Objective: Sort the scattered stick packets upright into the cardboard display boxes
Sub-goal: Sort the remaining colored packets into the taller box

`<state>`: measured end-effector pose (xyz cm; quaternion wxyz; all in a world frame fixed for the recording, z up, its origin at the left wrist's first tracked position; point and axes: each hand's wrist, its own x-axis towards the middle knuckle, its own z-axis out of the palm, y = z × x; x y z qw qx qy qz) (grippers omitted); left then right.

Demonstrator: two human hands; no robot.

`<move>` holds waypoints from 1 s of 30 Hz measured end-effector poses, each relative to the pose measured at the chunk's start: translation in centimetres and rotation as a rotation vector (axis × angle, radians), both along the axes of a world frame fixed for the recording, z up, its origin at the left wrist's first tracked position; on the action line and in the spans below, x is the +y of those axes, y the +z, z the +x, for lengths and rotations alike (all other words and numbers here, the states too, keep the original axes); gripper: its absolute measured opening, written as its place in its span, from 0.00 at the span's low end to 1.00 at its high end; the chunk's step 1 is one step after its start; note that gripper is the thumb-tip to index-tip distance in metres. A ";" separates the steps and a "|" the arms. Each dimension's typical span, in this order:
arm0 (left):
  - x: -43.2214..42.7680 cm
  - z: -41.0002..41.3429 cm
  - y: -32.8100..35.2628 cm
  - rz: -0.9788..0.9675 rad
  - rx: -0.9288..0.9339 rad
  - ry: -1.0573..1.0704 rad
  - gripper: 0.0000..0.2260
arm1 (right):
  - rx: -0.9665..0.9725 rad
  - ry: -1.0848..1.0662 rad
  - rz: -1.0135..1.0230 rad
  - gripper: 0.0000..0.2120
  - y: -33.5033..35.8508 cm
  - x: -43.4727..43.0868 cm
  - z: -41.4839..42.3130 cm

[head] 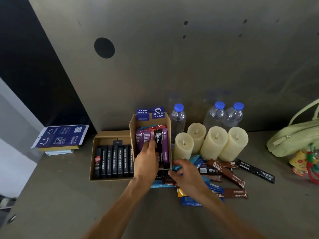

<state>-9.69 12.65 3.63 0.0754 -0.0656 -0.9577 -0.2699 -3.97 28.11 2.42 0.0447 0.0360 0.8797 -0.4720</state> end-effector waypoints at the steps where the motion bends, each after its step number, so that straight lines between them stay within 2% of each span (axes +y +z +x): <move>1: 0.0 0.2 -0.3 -0.079 0.027 -0.035 0.19 | 0.002 -0.006 0.005 0.10 0.1 -0.1 -0.1; 4: -0.2 0.5 -1.1 -0.236 0.077 -0.098 0.30 | 0.013 -0.014 0.010 0.06 0.1 -0.3 -0.4; 7: -0.3 0.3 -1.0 -0.285 0.068 -0.108 0.34 | 0.017 -0.021 0.010 0.04 0.2 -0.5 -0.5; 21: 0.1 0.4 -0.4 -0.316 0.044 -0.081 0.33 | 0.028 -0.012 0.032 0.04 0.2 -0.5 -0.4; 30: -1.0 2.4 -0.9 -0.073 0.104 -0.154 0.29 | 0.076 -0.031 0.003 0.07 0.7 0.9 0.8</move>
